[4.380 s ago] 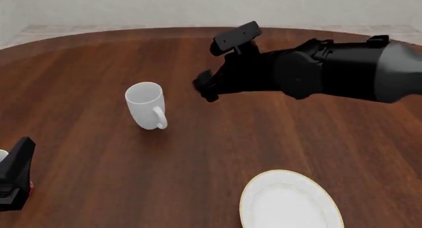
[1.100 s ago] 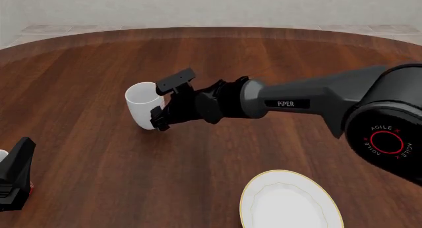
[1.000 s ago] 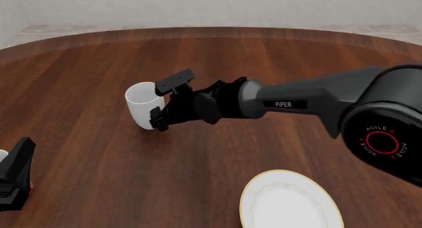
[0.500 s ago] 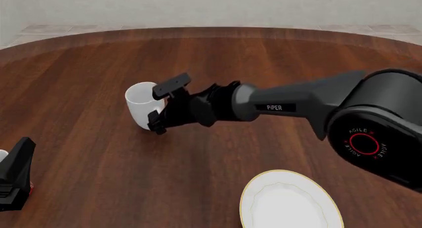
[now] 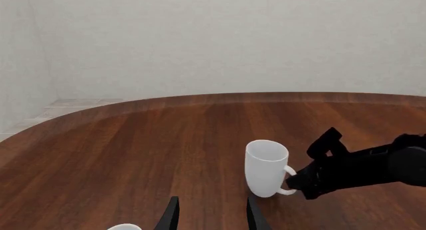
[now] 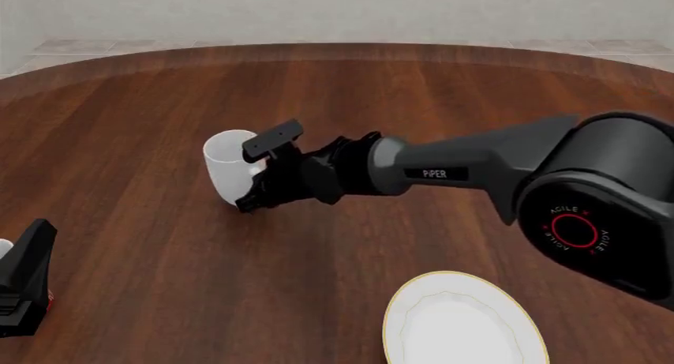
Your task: Put the white mug on the plate.
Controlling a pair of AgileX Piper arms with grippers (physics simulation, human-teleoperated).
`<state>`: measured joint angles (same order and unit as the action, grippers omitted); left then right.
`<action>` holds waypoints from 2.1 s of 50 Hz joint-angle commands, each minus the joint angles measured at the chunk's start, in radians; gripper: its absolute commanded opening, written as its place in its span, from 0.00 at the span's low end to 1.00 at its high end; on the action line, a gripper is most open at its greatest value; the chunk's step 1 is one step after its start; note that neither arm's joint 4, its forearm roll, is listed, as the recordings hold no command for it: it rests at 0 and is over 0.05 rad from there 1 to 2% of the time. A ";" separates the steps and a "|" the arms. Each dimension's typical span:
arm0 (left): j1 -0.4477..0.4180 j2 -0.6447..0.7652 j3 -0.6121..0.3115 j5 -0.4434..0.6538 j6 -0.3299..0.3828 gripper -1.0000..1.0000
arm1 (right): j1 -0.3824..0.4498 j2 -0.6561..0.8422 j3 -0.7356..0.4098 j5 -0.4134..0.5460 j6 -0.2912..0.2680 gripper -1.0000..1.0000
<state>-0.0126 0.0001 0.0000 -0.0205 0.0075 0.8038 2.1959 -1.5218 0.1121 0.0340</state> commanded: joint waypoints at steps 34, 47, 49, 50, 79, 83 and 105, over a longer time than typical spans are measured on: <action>0.000 0.000 0.000 0.000 0.000 1.00 | 0.022 -0.258 0.194 0.023 -0.015 0.00; 0.000 0.000 0.000 0.000 0.000 1.00 | 0.005 -0.348 0.258 0.034 -0.020 0.00; 0.000 0.000 0.000 0.000 0.000 1.00 | 0.008 -0.366 0.270 0.030 -0.015 0.00; 0.000 0.000 0.000 0.000 0.000 1.00 | 0.011 -0.376 0.279 0.029 -0.011 0.00; 0.000 0.000 0.000 0.000 0.000 1.00 | 0.029 -0.597 0.517 -0.017 0.020 0.00; 0.000 0.000 0.000 0.000 0.000 1.00 | 0.027 -0.597 0.522 -0.018 0.012 0.00; 0.000 0.000 0.000 0.000 0.000 1.00 | 0.013 -0.752 0.647 -0.010 0.015 0.00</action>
<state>-0.0126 0.0001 0.0000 -0.0205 0.0075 0.8255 1.5005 -0.9277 0.1031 0.0506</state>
